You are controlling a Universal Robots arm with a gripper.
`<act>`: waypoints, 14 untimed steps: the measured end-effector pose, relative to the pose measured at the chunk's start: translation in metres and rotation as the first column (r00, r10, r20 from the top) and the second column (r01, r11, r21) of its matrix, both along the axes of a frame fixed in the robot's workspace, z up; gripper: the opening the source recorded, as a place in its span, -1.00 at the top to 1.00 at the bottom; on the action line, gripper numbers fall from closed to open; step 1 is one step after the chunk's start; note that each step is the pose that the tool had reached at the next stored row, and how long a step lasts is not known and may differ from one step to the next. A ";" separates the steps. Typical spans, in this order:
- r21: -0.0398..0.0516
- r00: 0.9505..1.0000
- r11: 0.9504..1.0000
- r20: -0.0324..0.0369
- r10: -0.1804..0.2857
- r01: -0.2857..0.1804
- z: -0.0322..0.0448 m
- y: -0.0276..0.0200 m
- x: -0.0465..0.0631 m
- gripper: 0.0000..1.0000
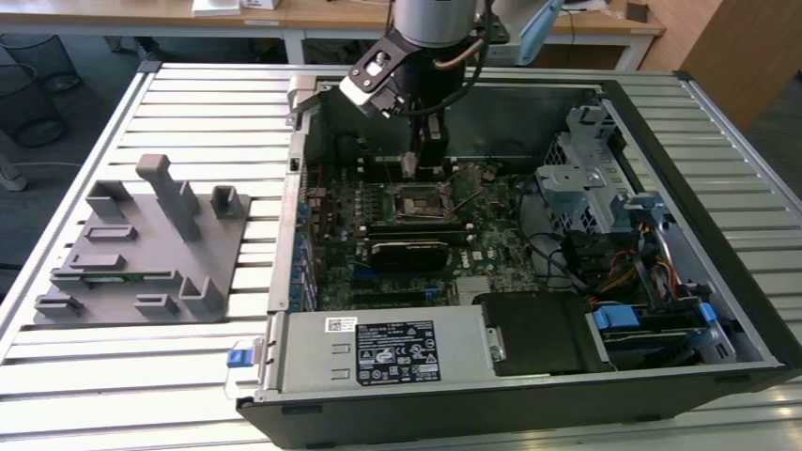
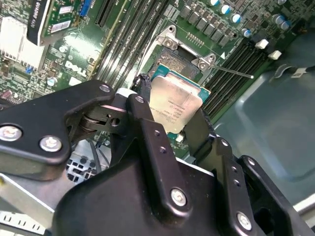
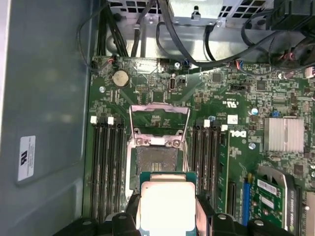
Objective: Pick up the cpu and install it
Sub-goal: 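Place the cpu into insertion slot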
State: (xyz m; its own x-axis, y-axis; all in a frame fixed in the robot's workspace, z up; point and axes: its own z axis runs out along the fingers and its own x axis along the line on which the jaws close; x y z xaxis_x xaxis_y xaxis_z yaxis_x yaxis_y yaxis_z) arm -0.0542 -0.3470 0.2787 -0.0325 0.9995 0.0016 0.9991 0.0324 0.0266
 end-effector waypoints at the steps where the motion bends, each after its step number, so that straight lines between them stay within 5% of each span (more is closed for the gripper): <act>1: 0.000 1.000 1.000 0.000 0.000 0.000 -0.0018 0.0004 0.001 -0.06; 14: 0.000 1.000 1.000 0.000 0.000 0.000 -0.0186 0.0016 0.006 -0.06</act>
State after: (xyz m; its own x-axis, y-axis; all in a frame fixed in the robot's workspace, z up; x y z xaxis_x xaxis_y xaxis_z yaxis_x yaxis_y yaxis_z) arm -0.0484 -0.3454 0.2600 -0.0321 0.9995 0.0014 0.9991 0.0320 0.0265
